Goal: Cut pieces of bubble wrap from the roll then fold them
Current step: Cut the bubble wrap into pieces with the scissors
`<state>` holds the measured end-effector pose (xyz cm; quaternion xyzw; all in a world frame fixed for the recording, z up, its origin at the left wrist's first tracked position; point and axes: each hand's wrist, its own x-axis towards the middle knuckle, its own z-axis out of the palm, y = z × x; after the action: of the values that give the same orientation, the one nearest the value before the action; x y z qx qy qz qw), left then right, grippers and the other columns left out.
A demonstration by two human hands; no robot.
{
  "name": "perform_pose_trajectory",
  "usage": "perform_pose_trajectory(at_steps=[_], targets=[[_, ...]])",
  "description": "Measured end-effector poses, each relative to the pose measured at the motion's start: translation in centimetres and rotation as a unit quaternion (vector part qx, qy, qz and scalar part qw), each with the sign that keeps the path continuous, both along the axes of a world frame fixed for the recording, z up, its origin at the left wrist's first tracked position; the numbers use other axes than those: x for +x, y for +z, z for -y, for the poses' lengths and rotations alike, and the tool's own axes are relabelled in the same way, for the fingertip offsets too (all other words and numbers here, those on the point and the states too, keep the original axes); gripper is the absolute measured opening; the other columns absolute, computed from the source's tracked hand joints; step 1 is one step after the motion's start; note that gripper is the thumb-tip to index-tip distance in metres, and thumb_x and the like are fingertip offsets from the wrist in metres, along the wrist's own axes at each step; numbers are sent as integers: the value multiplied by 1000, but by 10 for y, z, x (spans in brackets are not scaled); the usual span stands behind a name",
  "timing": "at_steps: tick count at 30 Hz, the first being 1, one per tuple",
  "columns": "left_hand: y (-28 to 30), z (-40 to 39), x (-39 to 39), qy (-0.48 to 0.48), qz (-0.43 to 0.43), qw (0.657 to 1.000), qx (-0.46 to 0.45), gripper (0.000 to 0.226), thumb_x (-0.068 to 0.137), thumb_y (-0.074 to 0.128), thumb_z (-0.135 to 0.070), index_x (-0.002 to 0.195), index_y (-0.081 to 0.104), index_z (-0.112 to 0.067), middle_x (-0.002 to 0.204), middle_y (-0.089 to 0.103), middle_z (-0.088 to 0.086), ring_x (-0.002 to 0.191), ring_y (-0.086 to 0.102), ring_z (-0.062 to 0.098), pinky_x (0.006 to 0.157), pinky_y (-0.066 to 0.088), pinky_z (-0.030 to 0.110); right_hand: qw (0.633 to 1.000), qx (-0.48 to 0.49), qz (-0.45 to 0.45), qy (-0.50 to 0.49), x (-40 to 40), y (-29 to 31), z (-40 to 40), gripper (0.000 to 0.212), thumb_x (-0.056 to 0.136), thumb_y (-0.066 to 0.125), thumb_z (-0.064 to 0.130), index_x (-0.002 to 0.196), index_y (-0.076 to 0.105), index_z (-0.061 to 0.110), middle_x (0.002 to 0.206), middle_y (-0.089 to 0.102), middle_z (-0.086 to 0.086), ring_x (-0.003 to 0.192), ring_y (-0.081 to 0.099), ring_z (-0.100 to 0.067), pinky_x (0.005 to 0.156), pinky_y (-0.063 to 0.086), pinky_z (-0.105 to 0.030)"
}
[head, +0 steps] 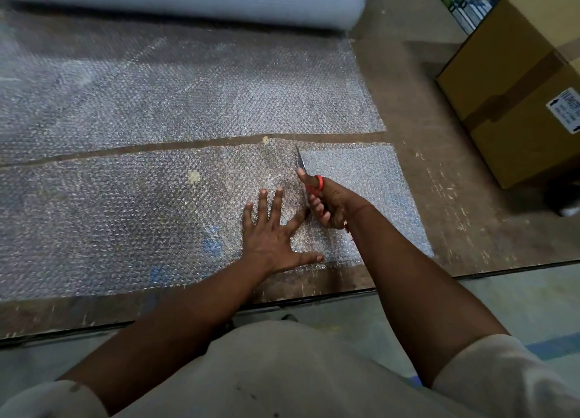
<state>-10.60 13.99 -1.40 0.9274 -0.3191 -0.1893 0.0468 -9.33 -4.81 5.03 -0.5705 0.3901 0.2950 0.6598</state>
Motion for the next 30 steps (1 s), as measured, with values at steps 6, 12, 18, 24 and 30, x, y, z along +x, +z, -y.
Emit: perform_pose_trajectory(at_steps=[6,12,18,24,30], targets=[[0,-1,0,1,5,1000,-2,122,62,16,-116,157,-32,-54,162,-51,10,148,-49,42,121,-18,71,1000,-11,11,2,13,0,0,62,83,75,71,54,44,26,47,42,12,35,38,1,32,21,-13],[3,0,-1,-4,-3,1000,0,121,64,18,-115,157,-32,-54,160,-55,11,146,-52,41,120,-21,71,1000,-1,12,2,19,-4,2,61,80,78,70,54,46,26,47,43,12,35,38,1,31,22,-12],[3,-1,-2,-2,0,1000,-1,121,64,17,-115,158,-29,-55,161,-53,10,146,-51,41,120,-21,71,1000,9,2,3,24,-3,4,66,80,72,80,57,41,26,47,39,12,36,38,0,37,17,-13],[3,-1,-2,-4,3,1000,-12,118,66,19,-114,157,-30,-56,162,-52,12,148,-49,42,120,-18,72,1000,10,11,2,37,4,6,65,84,71,76,58,40,25,48,38,11,36,37,-1,35,19,-13],[3,-1,-3,-6,4,1000,-5,117,66,16,-114,159,-25,-57,161,-53,11,148,-48,42,120,-18,72,1000,-4,-2,17,47,2,13,63,81,74,75,57,42,26,48,41,13,36,40,1,32,22,-13]])
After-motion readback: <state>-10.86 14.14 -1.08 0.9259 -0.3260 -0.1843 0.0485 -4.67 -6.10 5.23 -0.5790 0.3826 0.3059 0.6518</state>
